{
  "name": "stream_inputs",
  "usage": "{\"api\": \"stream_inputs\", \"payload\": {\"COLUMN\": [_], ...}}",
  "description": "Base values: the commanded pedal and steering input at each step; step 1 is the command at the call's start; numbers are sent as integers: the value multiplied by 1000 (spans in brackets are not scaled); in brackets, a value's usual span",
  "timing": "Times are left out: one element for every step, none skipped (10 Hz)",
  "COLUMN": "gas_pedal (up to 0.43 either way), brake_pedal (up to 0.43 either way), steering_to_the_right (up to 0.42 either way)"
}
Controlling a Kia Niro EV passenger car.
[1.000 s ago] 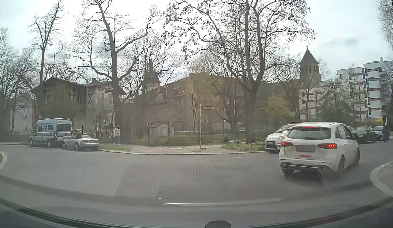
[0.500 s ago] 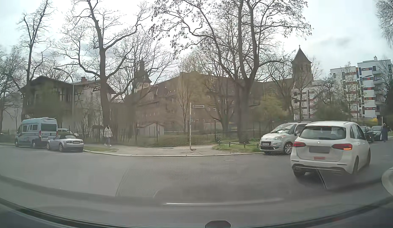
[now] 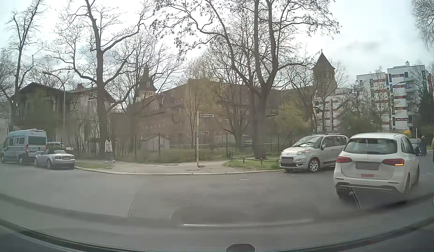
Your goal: Follow the waypoints while adhering to traffic rules and regulations
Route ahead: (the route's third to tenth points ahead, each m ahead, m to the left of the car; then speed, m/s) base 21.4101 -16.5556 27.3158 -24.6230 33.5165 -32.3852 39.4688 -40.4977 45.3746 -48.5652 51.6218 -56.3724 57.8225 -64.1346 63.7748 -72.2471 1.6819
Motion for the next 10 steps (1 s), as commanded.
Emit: {"api": "stream_inputs", "payload": {"gas_pedal": [0,0,0,0,0,0,0,0,0,0], "brake_pedal": [201,201,195,195,183,177,159,134,55,0], "steering_to_the_right": [171,181,190,201,211,217,222,228,235,255]}}
